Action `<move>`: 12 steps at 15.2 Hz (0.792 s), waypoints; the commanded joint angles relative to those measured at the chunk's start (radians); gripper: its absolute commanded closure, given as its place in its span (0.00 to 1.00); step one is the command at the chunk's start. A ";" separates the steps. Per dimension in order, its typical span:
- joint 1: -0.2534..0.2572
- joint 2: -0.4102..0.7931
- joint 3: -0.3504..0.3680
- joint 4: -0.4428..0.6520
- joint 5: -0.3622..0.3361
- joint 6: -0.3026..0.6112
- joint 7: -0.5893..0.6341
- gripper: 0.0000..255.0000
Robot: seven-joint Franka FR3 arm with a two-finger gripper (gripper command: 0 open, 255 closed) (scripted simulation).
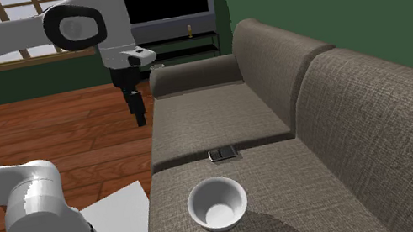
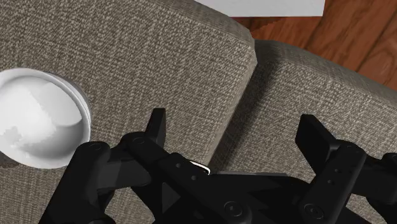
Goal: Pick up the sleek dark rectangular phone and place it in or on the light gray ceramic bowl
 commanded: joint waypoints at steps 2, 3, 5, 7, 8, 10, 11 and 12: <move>-0.003 0.025 -0.003 -0.007 0.000 0.034 0.002 0.00; -0.007 0.050 -0.005 -0.013 0.001 0.068 0.004 0.00; -0.013 0.105 -0.011 -0.021 0.002 0.134 0.009 0.00; -0.020 0.164 -0.016 -0.023 0.004 0.199 0.012 0.00; -0.023 0.194 -0.019 -0.022 0.005 0.230 0.014 0.00; -0.028 0.258 -0.025 -0.015 0.007 0.292 0.017 0.00; -0.031 0.291 -0.028 -0.010 0.009 0.321 0.018 0.00; -0.033 0.324 -0.031 -0.003 0.011 0.350 0.020 0.00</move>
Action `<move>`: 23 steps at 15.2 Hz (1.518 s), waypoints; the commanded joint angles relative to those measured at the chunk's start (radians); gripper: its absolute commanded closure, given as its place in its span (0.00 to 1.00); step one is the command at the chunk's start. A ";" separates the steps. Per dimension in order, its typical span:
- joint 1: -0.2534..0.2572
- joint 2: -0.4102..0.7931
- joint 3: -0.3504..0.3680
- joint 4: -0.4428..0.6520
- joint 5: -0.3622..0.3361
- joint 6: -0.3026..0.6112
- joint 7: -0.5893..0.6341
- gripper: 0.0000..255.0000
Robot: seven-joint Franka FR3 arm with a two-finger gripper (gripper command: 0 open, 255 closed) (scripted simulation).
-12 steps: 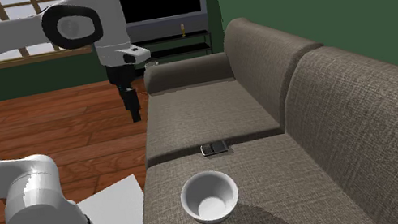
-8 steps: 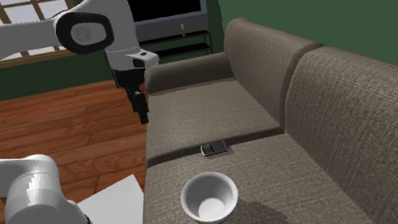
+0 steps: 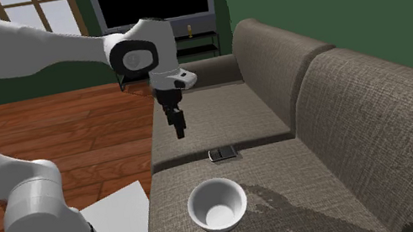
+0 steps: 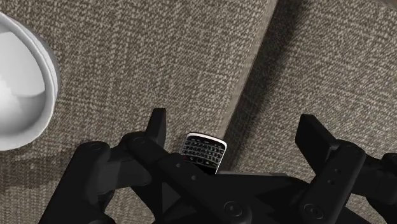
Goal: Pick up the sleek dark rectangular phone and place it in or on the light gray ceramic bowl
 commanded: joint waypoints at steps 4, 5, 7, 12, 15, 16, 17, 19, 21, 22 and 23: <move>-0.012 0.170 -0.016 0.047 0.011 0.136 0.003 0.00; -0.014 0.206 -0.020 0.061 0.014 0.160 0.003 0.00; -0.018 0.278 -0.025 0.092 0.021 0.205 0.003 0.00; -0.028 0.463 -0.039 0.192 0.045 0.299 -0.001 0.00; -0.035 0.564 -0.045 0.259 0.062 0.337 -0.004 0.00; -0.035 0.570 -0.044 0.253 0.063 0.350 -0.005 0.00; -0.035 0.577 -0.044 0.247 0.064 0.362 -0.005 0.00; -0.034 0.591 -0.043 0.236 0.066 0.387 -0.007 0.00; -0.034 0.606 -0.042 0.226 0.068 0.412 -0.008 0.00; -0.033 0.613 -0.042 0.221 0.069 0.424 -0.009 0.00; -0.033 0.618 -0.041 0.219 0.070 0.432 -0.009 0.00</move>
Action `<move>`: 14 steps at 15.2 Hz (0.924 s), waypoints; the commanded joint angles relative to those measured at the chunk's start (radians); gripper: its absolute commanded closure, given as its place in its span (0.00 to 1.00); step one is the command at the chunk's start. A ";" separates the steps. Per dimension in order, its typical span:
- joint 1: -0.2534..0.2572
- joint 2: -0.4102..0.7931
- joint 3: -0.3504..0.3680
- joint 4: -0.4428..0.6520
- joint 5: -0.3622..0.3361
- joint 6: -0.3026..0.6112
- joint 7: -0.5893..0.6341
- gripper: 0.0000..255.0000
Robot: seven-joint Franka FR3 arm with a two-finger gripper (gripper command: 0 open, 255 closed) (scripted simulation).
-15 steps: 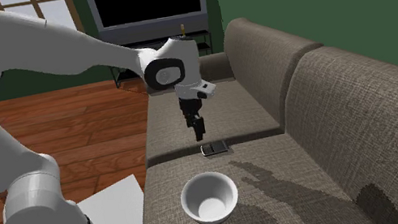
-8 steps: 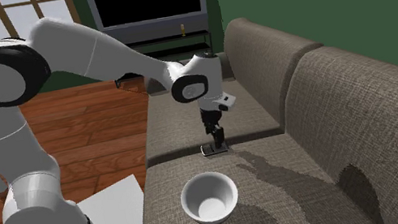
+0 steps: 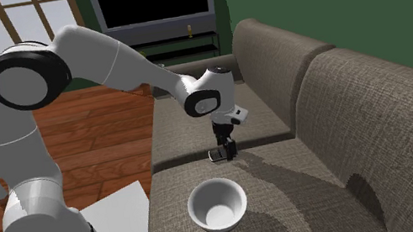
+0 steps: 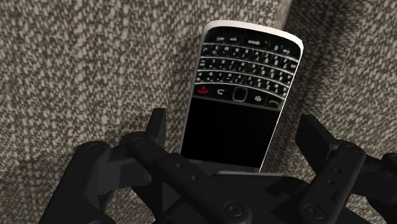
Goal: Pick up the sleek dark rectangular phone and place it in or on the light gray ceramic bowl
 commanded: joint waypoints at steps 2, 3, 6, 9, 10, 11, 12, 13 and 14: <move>-0.001 0.008 0.000 -0.004 0.001 0.013 -0.002 0.00; -0.001 0.008 0.000 -0.004 0.001 0.013 -0.002 0.00; -0.001 0.008 0.000 -0.004 0.001 0.013 -0.002 0.00; -0.001 0.008 0.000 -0.004 0.001 0.013 -0.002 1.00; -0.001 0.008 0.000 -0.005 0.001 0.013 -0.002 1.00; 0.000 0.007 0.000 -0.005 0.001 0.013 -0.002 1.00; -0.001 0.007 0.000 -0.006 0.001 0.013 -0.002 1.00; 0.000 0.007 0.000 -0.006 0.001 0.014 -0.002 1.00; 0.000 0.007 0.000 -0.006 0.001 0.013 -0.002 1.00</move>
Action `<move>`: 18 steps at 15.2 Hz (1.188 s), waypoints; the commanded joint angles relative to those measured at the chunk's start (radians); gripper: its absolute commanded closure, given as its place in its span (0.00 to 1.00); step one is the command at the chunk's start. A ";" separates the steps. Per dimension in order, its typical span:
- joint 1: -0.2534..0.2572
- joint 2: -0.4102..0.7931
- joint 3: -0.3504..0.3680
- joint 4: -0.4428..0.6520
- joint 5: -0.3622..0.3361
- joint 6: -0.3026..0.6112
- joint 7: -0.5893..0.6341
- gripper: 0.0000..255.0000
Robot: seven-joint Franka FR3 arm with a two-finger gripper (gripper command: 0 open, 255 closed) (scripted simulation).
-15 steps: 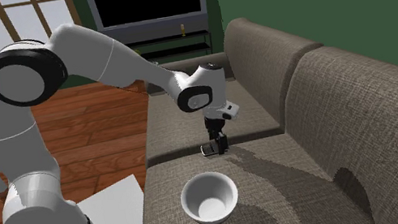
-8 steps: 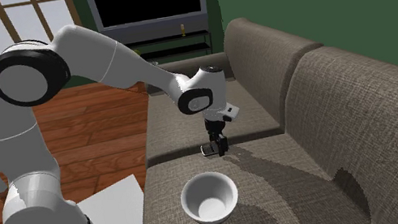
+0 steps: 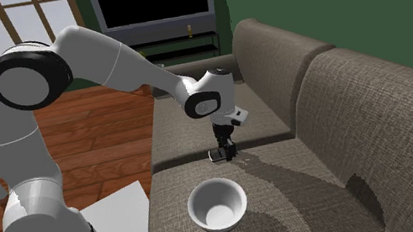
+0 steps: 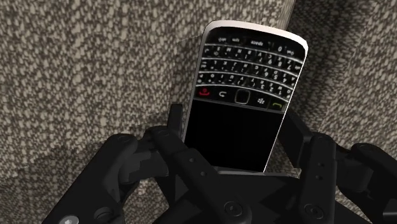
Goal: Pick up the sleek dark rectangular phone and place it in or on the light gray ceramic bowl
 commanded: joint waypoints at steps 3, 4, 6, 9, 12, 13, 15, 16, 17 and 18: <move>0.000 0.002 0.000 0.000 0.000 -0.001 0.000 1.00; 0.000 -0.006 0.000 0.005 -0.001 -0.013 0.002 1.00; 0.000 -0.021 -0.001 0.014 -0.003 -0.038 0.004 1.00; 0.001 -0.043 -0.001 0.030 -0.007 -0.075 0.008 1.00; 0.001 -0.062 -0.002 0.048 -0.009 -0.112 0.011 1.00; 0.001 -0.069 -0.002 0.054 -0.010 -0.125 0.012 1.00; 0.001 -0.080 -0.002 0.068 -0.012 -0.150 0.014 1.00; 0.001 -0.086 -0.002 0.075 -0.013 -0.163 0.015 1.00; 0.001 -0.091 -0.002 0.082 -0.014 -0.175 0.016 1.00; 0.000 -0.097 -0.002 0.090 -0.015 -0.188 0.017 1.00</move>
